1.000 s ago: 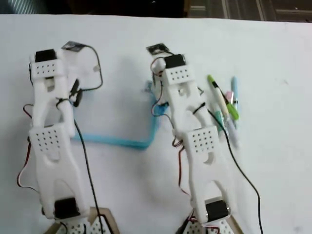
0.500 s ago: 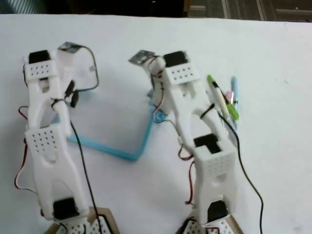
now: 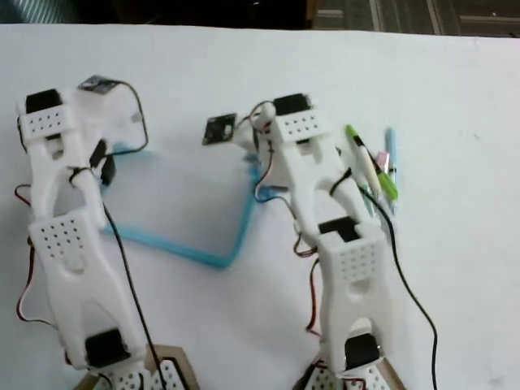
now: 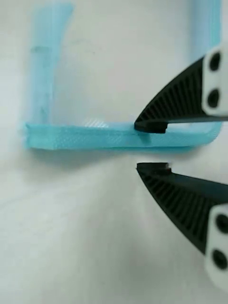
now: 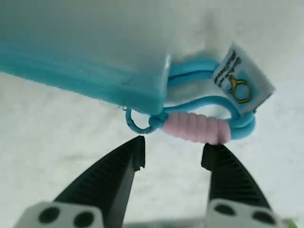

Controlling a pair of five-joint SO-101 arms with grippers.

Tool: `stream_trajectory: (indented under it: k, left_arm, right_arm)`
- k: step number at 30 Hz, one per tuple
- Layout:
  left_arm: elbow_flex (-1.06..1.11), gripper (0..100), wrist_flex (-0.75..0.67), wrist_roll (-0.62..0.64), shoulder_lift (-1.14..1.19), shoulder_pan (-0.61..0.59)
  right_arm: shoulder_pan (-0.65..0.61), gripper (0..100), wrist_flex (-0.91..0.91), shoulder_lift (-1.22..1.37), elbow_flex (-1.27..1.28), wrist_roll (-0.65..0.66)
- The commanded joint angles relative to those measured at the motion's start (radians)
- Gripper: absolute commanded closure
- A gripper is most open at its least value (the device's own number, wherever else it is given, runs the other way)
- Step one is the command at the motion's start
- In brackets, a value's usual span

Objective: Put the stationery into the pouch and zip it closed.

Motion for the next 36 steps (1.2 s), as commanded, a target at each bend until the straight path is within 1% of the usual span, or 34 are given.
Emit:
stream_trajectory:
  k: [1,3,6,8,10,14,18,24,26,30,31,33,34,36]
  left_arm:
    - [-0.008,87,0.011,-0.029,-0.015,-0.037]
    - [-0.015,87,0.029,-0.034,-0.015,-0.037]
    - [-0.018,87,0.037,-0.034,-0.017,-0.032]
    - [-0.018,87,0.038,-0.034,-0.017,-0.032]
    - [-0.018,88,0.040,-0.034,-0.017,-0.034]
    - [-0.035,95,0.068,-0.034,-0.018,-0.026]
    - [-0.044,95,0.071,-0.032,-0.018,-0.020]
    - [-0.044,95,0.071,-0.032,-0.018,-0.020]
    - [-0.044,95,0.068,-0.034,-0.018,-0.020]
    - [-0.044,95,0.066,-0.060,-0.018,-0.020]
    - [-0.044,95,0.066,-0.069,-0.018,-0.020]
    - [-0.044,95,0.066,-0.077,-0.018,-0.020]
    - [-0.044,95,0.066,-0.078,-0.018,-0.020]
    - [-0.044,95,0.066,-0.078,-0.018,-0.020]
  right_arm:
    - [-0.001,78.9,0.015,-0.056,-0.014,0.068]
    - [0.007,78.9,0.059,-0.094,-0.014,0.130]
    - [0.008,78.9,0.128,-0.148,-0.012,0.279]
    - [0.001,78.9,0.116,-0.163,-0.012,0.351]
    - [-0.019,78.9,0.074,-0.162,-0.005,0.373]
    - [-0.065,78.9,0.047,-0.122,-0.011,0.379]
    - [-0.087,78.9,0.047,-0.054,-0.008,0.379]
    - [-0.065,79.4,-0.008,0.084,-0.014,0.379]
    - [-0.061,82.9,-0.051,0.113,-0.014,0.379]
    - [-0.061,96.9,-0.102,0.148,-0.014,0.376]
    - [-0.061,98.8,-0.102,0.148,-0.014,0.374]
    - [-0.061,97.2,-0.085,0.145,-0.014,0.368]
    - [-0.059,98.1,-0.067,0.136,-0.014,0.341]
    - [-0.059,98.0,-0.022,0.107,-0.014,0.241]
